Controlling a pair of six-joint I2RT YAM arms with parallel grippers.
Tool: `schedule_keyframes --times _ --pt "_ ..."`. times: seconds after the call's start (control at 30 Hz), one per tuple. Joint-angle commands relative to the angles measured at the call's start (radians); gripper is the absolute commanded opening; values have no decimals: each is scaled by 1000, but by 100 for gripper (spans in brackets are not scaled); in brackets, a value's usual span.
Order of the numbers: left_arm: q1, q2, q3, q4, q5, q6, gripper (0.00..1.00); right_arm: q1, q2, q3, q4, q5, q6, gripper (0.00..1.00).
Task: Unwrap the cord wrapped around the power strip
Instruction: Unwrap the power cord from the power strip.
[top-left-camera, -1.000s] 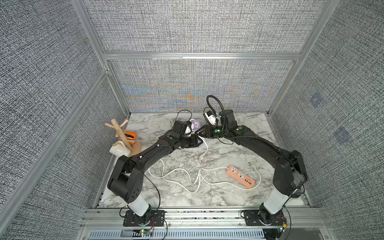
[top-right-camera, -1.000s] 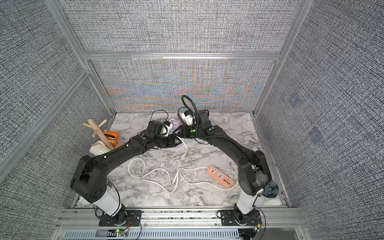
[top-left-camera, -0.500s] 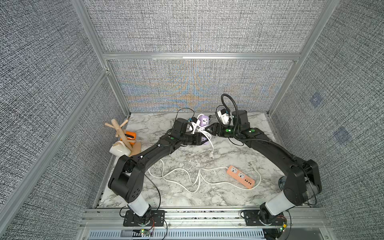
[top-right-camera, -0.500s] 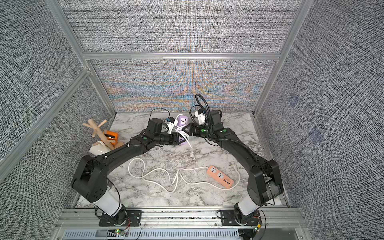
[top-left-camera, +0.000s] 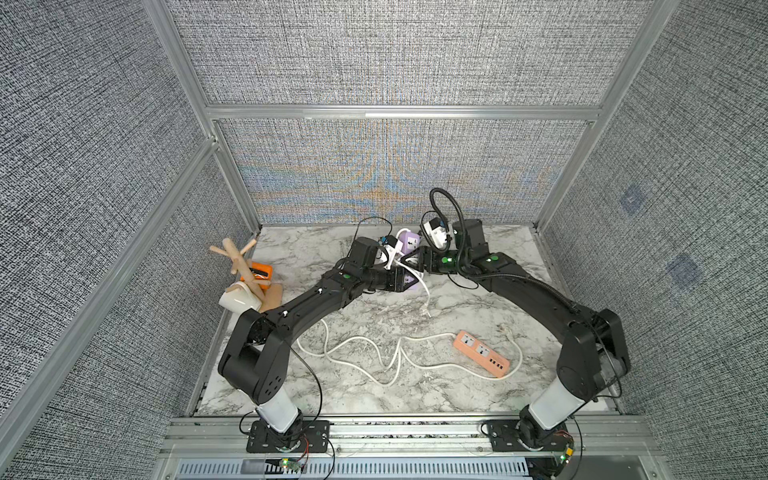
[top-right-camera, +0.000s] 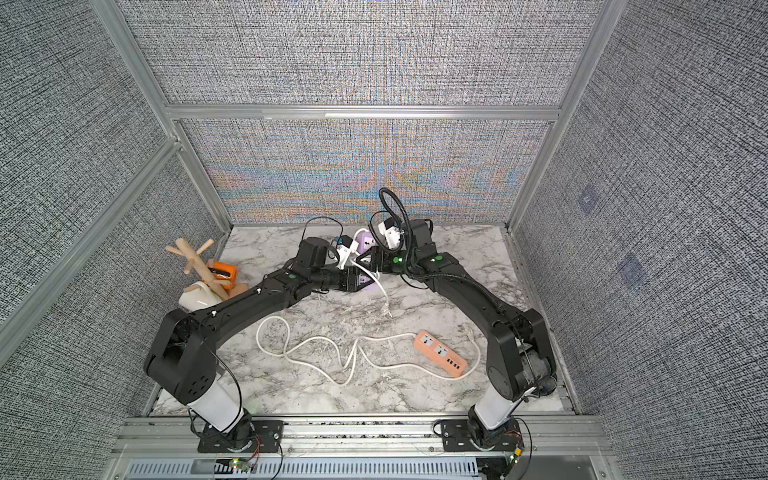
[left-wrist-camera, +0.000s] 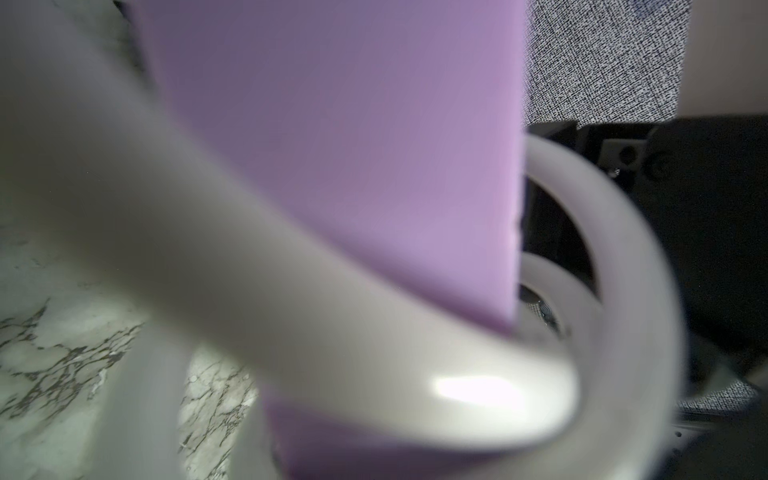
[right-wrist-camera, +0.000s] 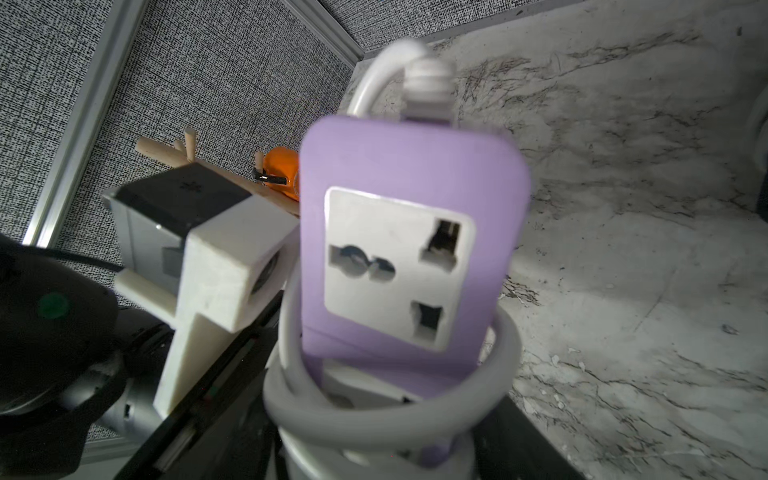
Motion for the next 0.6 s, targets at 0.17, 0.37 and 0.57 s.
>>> schedule_keyframes --times 0.17,0.37,0.57 --pt "-27 -15 -8 228 166 26 6 12 45 27 48 0 37 64" --pt "-31 -12 -8 201 167 40 33 12 56 22 80 -14 44 43" --pt "-31 -7 -14 181 140 64 66 2 47 -3 106 -18 49 32"
